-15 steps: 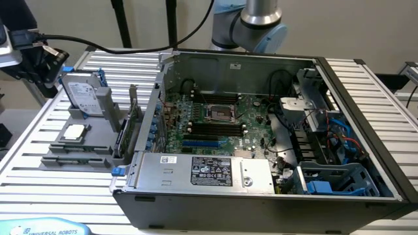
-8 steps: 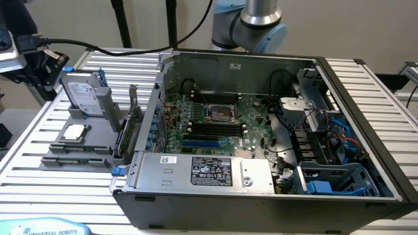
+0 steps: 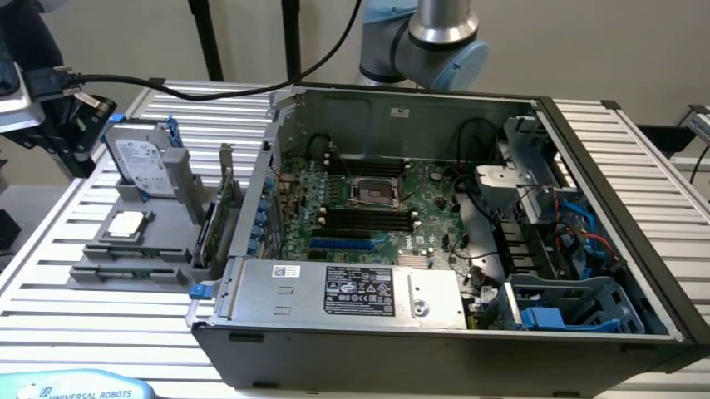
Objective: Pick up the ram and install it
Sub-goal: 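Reach for the ram, then pick up the ram and move it above insertion slot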
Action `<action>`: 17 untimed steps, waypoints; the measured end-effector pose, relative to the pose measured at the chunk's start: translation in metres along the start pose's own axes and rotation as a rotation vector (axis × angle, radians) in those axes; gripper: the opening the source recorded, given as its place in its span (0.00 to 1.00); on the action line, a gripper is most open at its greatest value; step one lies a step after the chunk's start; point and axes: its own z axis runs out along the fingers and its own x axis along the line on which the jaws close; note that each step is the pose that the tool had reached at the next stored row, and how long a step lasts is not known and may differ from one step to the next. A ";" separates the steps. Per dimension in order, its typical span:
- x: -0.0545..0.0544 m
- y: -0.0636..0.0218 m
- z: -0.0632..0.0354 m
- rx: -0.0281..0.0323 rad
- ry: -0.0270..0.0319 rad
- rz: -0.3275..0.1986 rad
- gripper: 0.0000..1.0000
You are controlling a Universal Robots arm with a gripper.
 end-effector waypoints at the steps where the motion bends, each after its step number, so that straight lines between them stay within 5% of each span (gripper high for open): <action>1: 0.000 -0.0001 0.0000 -0.0001 0.0000 0.000 0.11; 14: 0.000 -0.0020 0.0000 -0.0020 0.0000 -0.001 0.11; 17: -0.001 -0.0020 0.0005 -0.0016 0.0018 -0.040 0.11</action>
